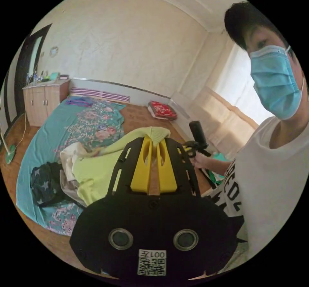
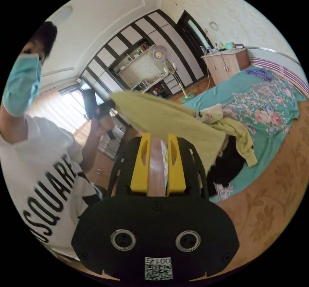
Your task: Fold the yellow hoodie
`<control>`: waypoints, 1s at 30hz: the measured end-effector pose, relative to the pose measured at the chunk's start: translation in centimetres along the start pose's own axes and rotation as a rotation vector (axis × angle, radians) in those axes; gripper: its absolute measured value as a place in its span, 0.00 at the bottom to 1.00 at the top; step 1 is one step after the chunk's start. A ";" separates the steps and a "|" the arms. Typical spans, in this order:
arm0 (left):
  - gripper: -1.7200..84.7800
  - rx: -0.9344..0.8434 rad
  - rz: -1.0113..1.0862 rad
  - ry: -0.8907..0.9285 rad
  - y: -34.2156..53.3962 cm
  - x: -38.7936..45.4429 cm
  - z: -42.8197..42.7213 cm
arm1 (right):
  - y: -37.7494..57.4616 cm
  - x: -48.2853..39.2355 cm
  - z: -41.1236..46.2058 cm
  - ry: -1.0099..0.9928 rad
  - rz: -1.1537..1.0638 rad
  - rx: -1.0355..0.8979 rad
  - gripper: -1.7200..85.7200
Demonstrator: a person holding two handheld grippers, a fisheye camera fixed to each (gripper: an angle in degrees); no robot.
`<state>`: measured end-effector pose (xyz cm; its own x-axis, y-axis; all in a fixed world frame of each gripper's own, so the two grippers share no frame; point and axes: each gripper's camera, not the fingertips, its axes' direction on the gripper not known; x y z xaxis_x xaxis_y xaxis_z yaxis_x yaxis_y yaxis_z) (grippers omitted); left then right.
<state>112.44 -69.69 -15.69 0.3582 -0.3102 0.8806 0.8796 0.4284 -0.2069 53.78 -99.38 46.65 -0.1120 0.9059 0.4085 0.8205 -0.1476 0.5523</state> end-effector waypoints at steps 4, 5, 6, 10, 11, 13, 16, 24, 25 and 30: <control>0.01 -0.025 0.032 0.154 -2.9 -1.2 -1.6 | 7.2 -5.9 -0.6 0.361 0.103 -0.018 0.15; 0.01 -0.032 0.045 0.186 -3.7 -1.4 -2.3 | 7.8 -6.7 -0.5 0.430 0.103 -0.023 0.15; 0.01 -0.040 0.066 0.203 -4.5 -1.6 -3.0 | 8.7 -7.9 -0.2 0.520 0.102 -0.040 0.16; 0.01 -0.033 0.097 0.244 -6.8 -1.9 -5.4 | 9.7 -9.6 0.0 0.386 0.126 -0.083 0.16; 0.01 -0.022 0.109 0.261 -7.5 -2.0 -6.3 | 9.7 -9.7 -0.3 0.364 0.139 -0.073 0.16; 0.01 0.002 0.114 0.267 -8.4 -2.2 -7.6 | 10.0 -10.5 -2.3 0.370 0.170 -0.041 0.15; 0.01 0.045 0.122 0.273 -10.0 -2.7 -9.8 | 10.8 -11.9 -5.5 0.472 0.141 -0.063 0.15; 0.01 0.076 0.202 0.335 -15.4 -3.0 -13.0 | 14.2 -16.0 -13.6 0.623 0.146 -0.044 0.12; 0.01 0.071 0.209 0.337 -15.8 -2.9 -13.0 | 14.3 -16.8 -14.4 0.702 0.151 -0.034 0.11; 0.01 0.040 0.273 0.391 -19.1 -2.1 -12.4 | 14.7 -19.9 -16.7 0.839 0.045 0.000 0.10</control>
<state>98.77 -87.77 -18.91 0.6725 -0.4744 0.5680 0.7266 0.5690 -0.3850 58.75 -126.24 58.77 -0.4589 0.3035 0.8351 0.8341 -0.1766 0.5226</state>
